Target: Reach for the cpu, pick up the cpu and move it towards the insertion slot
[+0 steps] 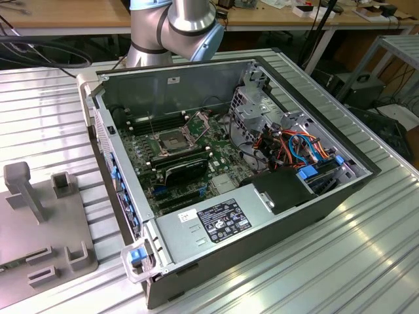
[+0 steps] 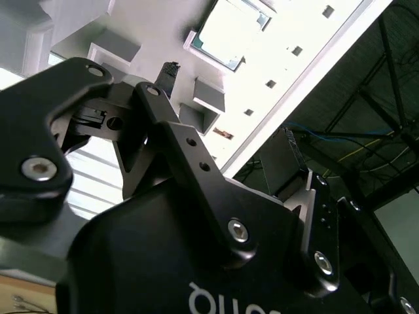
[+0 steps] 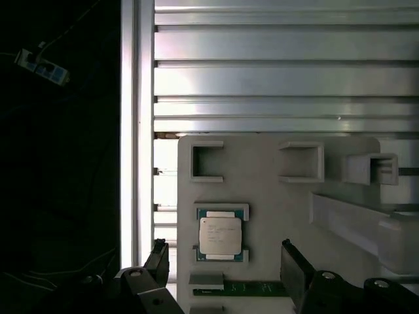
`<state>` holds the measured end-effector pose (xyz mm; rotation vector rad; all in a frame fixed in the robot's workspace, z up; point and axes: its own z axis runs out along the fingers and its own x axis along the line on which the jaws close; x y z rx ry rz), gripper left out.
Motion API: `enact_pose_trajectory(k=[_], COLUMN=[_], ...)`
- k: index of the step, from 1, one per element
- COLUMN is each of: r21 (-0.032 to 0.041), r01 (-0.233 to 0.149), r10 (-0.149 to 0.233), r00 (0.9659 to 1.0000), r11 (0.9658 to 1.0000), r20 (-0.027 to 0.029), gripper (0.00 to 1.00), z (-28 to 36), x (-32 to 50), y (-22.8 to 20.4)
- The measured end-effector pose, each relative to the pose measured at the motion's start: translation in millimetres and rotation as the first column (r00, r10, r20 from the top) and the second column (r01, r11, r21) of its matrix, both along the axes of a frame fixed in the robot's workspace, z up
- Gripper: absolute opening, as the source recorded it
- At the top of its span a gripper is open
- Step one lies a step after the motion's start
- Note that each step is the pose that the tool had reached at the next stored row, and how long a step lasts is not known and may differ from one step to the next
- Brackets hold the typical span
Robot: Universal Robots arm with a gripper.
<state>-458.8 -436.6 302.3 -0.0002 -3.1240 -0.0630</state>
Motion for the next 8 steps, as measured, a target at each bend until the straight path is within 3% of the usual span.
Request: enact_pose_trajectory(k=[8], r21=[0.0000], r01=[0.000], r10=[0.000], r00=[1.0000], r11=[1.0000], r20=[0.0000], gripper=[0.78], z=[-3.4], x=[0.0], y=[-0.4])
